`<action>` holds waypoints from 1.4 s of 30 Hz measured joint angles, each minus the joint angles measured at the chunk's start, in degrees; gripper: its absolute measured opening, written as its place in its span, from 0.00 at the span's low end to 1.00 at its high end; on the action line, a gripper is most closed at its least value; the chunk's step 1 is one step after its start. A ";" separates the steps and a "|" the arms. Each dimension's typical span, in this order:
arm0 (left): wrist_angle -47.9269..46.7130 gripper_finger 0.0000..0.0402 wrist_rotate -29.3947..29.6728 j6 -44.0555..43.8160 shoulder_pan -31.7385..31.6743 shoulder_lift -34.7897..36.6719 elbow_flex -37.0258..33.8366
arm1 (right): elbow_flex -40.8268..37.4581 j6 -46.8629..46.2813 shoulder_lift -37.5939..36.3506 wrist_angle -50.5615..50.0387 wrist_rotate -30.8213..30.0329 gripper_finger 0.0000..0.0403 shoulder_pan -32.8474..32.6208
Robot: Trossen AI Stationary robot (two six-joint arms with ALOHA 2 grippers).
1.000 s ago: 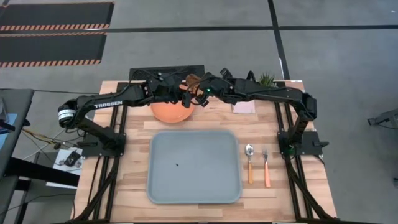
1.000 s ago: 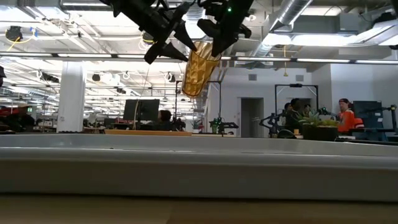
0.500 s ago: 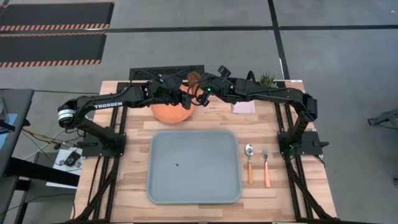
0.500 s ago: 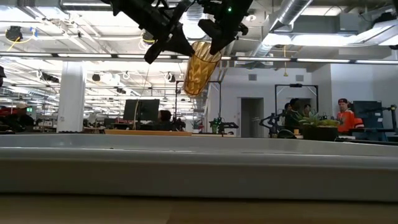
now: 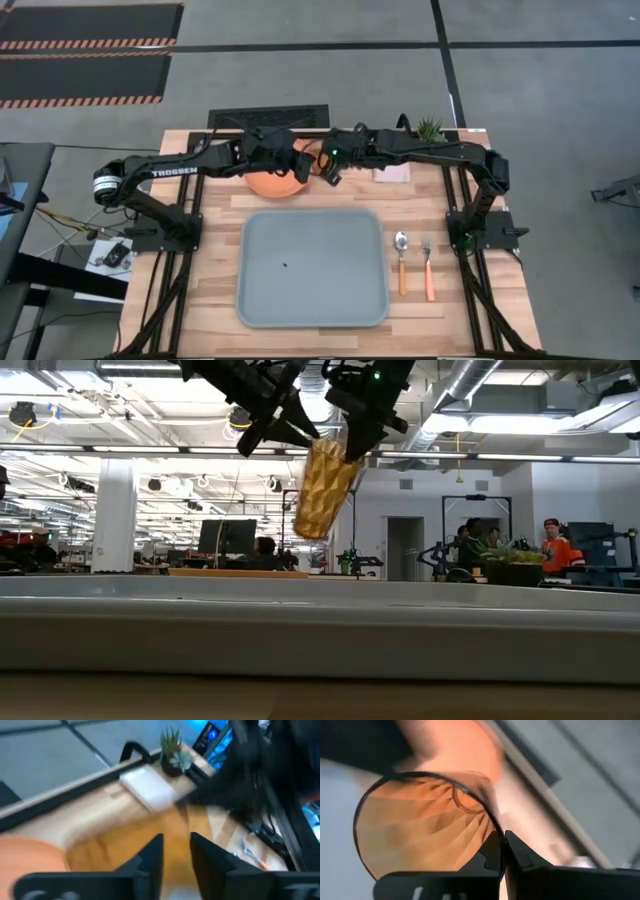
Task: Pick and place plate/cup/fork/spoon on tray
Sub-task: Put the yellow glass on the serving tray
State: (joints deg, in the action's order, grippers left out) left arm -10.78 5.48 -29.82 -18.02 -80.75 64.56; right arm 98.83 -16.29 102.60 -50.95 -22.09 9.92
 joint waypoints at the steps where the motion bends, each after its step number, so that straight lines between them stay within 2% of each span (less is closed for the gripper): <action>1: 0.02 0.25 0.27 0.61 0.32 0.05 0.06 | 0.00 0.02 0.08 -0.24 0.79 0.03 -0.27; 5: 0.80 0.42 0.75 0.32 0.65 -0.39 0.04 | 0.00 1.72 0.07 2.16 1.02 0.03 -1.30; 9: -2.23 0.53 -4.69 -3.93 -0.29 -1.01 -0.03 | 0.00 2.33 0.07 1.96 -1.73 0.03 -2.17; 14: -4.38 0.56 -10.94 -3.08 -0.85 -1.87 0.03 | -0.10 4.30 0.07 1.22 -1.47 0.04 -2.11; 18: -5.06 0.56 -11.10 -1.00 -0.62 -1.84 0.03 | -0.09 5.31 0.05 1.47 -1.70 0.05 -2.11; 20: -5.85 0.53 -11.06 -0.72 -0.63 -1.82 0.03 | -0.09 6.09 0.05 1.98 -0.73 0.05 -2.03; 23: -7.23 0.45 -11.61 0.38 -0.85 -1.79 0.06 | -0.11 6.44 0.05 2.98 -0.10 0.04 -2.21; 32: -8.66 0.05 -10.59 -1.89 -1.31 -2.03 -0.21 | 0.07 7.15 -0.24 6.07 0.76 0.07 -2.54; 38: -8.17 0.01 -9.07 -1.88 -1.29 -2.03 -0.23 | 0.11 7.94 -0.29 7.59 0.62 0.08 -2.59; 42: -7.57 0.00 -8.29 -2.37 -1.53 -2.03 -0.23 | 0.11 9.32 -0.38 7.90 -1.94 0.10 -2.52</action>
State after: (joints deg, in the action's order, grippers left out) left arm -18.35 -2.81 -32.19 -19.56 -82.78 64.34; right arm 98.94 -6.97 102.22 -43.04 -24.03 7.39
